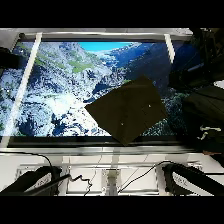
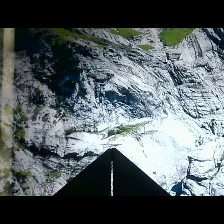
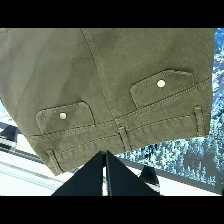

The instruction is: Fold the clothes and pants, and hang the long-sleeved shirts on hangers.

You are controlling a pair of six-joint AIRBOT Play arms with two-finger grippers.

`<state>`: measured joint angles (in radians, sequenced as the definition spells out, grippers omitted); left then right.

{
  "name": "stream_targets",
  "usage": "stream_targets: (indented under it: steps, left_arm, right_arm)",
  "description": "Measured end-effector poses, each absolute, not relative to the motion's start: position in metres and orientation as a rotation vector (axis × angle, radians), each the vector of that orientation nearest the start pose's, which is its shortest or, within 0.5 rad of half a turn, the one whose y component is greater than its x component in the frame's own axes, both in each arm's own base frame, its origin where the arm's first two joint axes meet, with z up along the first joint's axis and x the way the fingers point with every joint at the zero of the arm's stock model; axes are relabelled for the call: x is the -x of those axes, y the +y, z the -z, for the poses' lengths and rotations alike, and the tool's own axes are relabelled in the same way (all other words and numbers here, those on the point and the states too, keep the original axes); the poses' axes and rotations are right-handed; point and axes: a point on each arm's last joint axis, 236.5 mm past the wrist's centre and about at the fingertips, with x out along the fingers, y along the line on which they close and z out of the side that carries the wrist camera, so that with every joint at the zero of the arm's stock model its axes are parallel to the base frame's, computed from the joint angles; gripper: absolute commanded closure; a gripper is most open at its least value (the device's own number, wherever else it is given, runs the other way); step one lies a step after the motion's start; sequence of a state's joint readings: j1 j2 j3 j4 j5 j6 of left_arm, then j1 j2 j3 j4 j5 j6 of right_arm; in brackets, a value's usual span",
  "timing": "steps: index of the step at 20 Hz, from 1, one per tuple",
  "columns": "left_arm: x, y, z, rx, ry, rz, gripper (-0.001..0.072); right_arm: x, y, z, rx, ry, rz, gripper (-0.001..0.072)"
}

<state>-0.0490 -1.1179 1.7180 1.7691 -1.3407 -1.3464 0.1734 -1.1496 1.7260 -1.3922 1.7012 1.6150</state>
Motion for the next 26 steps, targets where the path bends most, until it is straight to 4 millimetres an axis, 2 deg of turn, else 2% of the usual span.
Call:
stream_targets:
  steps: [14,17,20,23,24,25,26]
  left_arm:
    - [-0.395,0.026,-0.277,-0.346,0.747,-0.038,0.0686]
    - [-0.395,0.026,-0.277,-0.345,0.747,-0.036,0.0685]
    - [-0.403,0.016,-0.271,-0.324,0.75,0.0,0.0677]
    - [-0.418,-0.009,-0.244,-0.262,0.795,0.097,0.067]
    - [-0.423,-0.019,-0.231,-0.238,0.821,0.131,0.0505]
    - [-0.43,-0.029,-0.215,-0.21,0.851,0.168,0.0268]
    - [-0.434,-0.038,-0.197,-0.182,0.89,0.203,0.0159]
  right_arm:
    - [-0.322,0.099,-0.218,-0.021,1.133,-0.3,0.0661]
    - [-0.335,0.098,-0.224,-0.02,1.075,-0.29,0.0661]
    - [-0.35,0.085,-0.226,0.038,1.024,-0.247,0.0662]
    - [-0.361,0.051,-0.217,0.109,1.024,-0.142,0.0662]
    - [-0.362,0.035,-0.211,0.131,1.038,-0.1,0.0662]
    - [-0.363,0.019,-0.203,0.151,1.059,-0.066,0.0662]
    - [-0.361,0.002,-0.192,0.168,1.092,-0.036,0.0662]
